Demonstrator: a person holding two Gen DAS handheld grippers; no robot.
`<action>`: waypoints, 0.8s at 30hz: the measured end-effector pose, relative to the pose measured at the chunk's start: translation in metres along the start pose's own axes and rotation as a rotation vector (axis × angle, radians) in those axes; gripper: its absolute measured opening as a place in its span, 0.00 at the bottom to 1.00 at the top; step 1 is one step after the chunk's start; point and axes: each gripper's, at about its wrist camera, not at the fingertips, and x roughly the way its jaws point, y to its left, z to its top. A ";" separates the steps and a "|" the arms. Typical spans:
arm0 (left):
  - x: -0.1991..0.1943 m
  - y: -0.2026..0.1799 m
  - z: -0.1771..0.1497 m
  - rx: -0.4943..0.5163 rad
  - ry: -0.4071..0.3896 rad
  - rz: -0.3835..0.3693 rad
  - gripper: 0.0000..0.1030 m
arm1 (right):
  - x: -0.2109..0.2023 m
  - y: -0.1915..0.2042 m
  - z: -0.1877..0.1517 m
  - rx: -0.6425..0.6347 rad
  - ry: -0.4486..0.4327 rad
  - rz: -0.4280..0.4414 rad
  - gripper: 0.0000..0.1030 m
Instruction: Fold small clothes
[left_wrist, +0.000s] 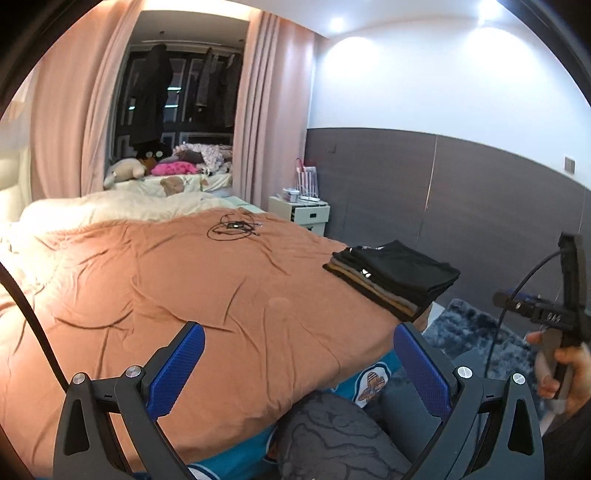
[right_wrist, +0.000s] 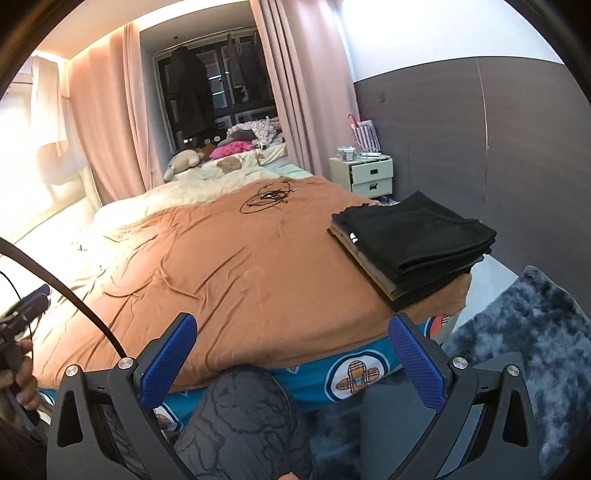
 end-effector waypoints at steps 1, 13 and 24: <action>-0.003 0.001 0.000 -0.002 -0.006 0.002 1.00 | 0.001 -0.001 0.000 0.004 -0.002 0.003 1.00; -0.012 0.007 -0.002 0.041 -0.008 0.061 1.00 | 0.009 0.002 -0.007 0.034 0.009 0.015 1.00; -0.014 -0.001 -0.004 0.055 -0.006 0.057 1.00 | 0.008 0.015 -0.010 0.028 0.013 0.011 1.00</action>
